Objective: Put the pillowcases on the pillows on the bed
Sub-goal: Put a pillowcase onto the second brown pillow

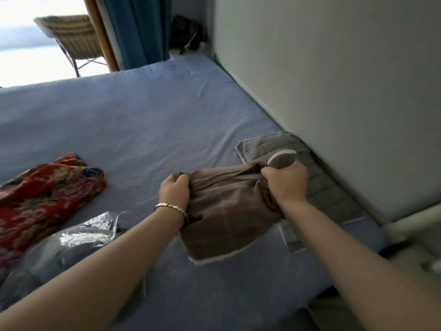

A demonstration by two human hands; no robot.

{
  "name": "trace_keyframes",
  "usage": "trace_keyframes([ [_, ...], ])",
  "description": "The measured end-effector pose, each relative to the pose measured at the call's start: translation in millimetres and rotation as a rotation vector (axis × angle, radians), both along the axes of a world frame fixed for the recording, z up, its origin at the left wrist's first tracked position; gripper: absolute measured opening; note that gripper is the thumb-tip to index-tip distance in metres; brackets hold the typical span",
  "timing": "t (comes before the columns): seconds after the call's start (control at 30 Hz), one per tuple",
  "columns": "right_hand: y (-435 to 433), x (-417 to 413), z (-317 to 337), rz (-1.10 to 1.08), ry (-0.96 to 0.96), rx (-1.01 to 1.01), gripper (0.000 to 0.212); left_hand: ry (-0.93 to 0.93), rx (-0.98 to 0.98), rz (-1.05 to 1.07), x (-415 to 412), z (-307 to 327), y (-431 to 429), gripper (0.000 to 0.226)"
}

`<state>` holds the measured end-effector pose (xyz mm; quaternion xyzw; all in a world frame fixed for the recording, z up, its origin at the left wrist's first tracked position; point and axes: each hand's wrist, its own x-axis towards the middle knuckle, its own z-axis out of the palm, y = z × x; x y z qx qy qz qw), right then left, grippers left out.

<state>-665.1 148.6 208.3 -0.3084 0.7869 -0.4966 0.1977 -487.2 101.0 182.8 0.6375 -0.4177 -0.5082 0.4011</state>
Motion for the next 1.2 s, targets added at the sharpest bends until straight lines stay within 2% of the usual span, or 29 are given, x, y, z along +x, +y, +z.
trace_keyframes([
  [0.2,60.7,-73.4,51.2,-0.177,0.145,0.083,0.030,0.074,0.032,-0.317,-64.3,29.5,33.0,0.028],
  [0.37,83.9,-155.4,70.9,-0.249,0.246,0.193,0.012,0.132,0.056,-0.509,-143.6,28.7,44.6,0.033],
  [0.43,74.5,-190.4,65.8,-0.267,0.248,0.237,0.013,0.130,0.120,-0.555,-175.6,12.8,34.4,0.026],
  [0.47,66.4,-206.2,60.3,-0.268,0.231,0.245,0.013,0.121,0.148,-0.553,-190.0,6.0,28.7,0.022],
  [0.53,36.0,-247.9,41.1,-0.251,0.188,0.282,0.012,0.087,0.199,-0.515,-230.1,-19.8,4.7,0.033],
  [0.63,-17.1,-292.8,13.2,-0.192,0.094,0.289,0.016,-0.010,0.174,-0.468,-272.7,-37.3,-44.7,0.019],
  [0.7,-69.7,-329.0,2.2,-0.046,-0.028,0.250,0.027,-0.053,0.126,-0.425,-307.9,-39.0,-97.6,0.017],
  [0.77,-130.7,-360.0,-10.4,0.150,-0.309,0.143,0.042,-0.072,0.073,-0.391,-334.1,-52.5,-155.8,0.038],
  [0.8,-155.7,-370.7,-19.7,0.217,-0.450,0.100,0.055,-0.094,0.069,-0.348,-339.5,-59.4,-174.5,0.039],
  [0.83,-174.1,-378.8,-31.6,0.270,-0.511,0.089,0.066,-0.133,0.056,-0.304,-341.5,-69.4,-187.8,0.039],
  [0.9,-193.4,-392.6,-68.9,0.375,-0.414,0.213,0.077,-0.251,0.102,-0.247,-346.6,-97.1,-195.5,0.038],
  [0.97,-180.0,-406.6,-122.9,0.432,-0.231,0.489,0.087,-0.338,0.230,-0.258,-349.9,-133.4,-174.3,0.038],
  [1.0,-163.4,-411.9,-148.8,0.445,-0.160,0.666,0.099,-0.354,0.319,-0.289,-350.4,-148.9,-158.0,0.041],
  [1.07,-126.0,-419.4,-195.0,0.479,-0.134,0.971,0.125,-0.338,0.512,-0.346,-350.7,-185.6,-122.6,0.052],
  [1.1,-109.9,-421.8,-212.9,0.491,-0.182,1.007,0.131,-0.314,0.615,-0.350,-350.8,-201.3,-106.9,0.061],
  [1.2,-86.0,-425.8,-238.5,0.387,-0.300,0.902,0.129,-0.185,0.937,-0.245,-356.4,-222.3,-77.9,0.085],
])
